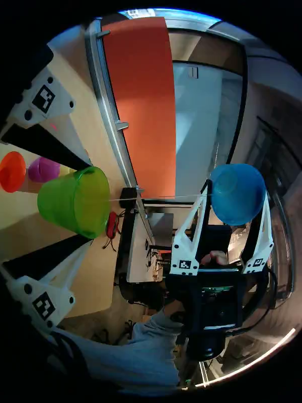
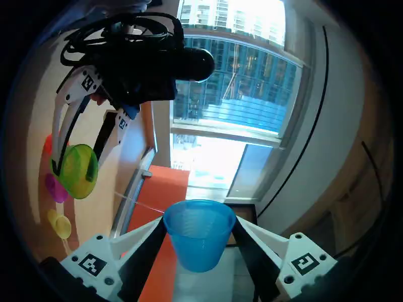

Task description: Pour water

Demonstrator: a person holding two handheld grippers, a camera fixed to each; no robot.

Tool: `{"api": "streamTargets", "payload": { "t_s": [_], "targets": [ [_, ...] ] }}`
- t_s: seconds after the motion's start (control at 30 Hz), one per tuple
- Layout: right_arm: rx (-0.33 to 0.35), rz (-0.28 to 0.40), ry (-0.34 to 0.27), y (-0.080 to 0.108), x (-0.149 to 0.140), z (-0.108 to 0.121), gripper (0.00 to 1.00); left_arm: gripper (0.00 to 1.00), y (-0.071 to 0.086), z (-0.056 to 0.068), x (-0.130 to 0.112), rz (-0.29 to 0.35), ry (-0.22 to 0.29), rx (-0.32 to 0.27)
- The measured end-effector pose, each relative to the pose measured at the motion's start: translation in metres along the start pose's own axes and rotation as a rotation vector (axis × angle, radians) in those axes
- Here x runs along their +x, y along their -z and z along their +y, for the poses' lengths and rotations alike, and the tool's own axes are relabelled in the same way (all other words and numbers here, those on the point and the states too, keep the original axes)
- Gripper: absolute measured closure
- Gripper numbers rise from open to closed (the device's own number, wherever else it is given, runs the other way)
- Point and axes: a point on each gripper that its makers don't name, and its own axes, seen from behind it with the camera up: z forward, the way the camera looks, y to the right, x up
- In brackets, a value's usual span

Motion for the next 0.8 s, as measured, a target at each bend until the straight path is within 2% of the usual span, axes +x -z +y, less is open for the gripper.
{"api": "streamTargets", "payload": {
  "t_s": [0.2, 0.47, 0.67, 0.8],
  "targets": [
    [-0.002, 0.004, 0.006, -0.001, 0.004, 0.0, 0.08, 0.13, 0.0, 0.001, 0.002, 0.004, 0.0, 0.0],
    [-0.007, 0.008, -0.04, 0.001, 0.005, 0.002, 0.08, 0.13, 0.0, -0.001, 0.003, 0.005, -0.001, 0.005],
    [0.001, 0.009, -0.166, 0.004, 0.002, -0.004, 0.08, 0.13, 0.001, -0.003, 0.005, 0.008, -0.002, 0.007],
    [0.01, 0.012, -0.282, 0.009, -0.001, -0.008, 0.08, 0.13, 0.002, -0.003, 0.006, 0.01, -0.005, 0.007]
  ]
}}
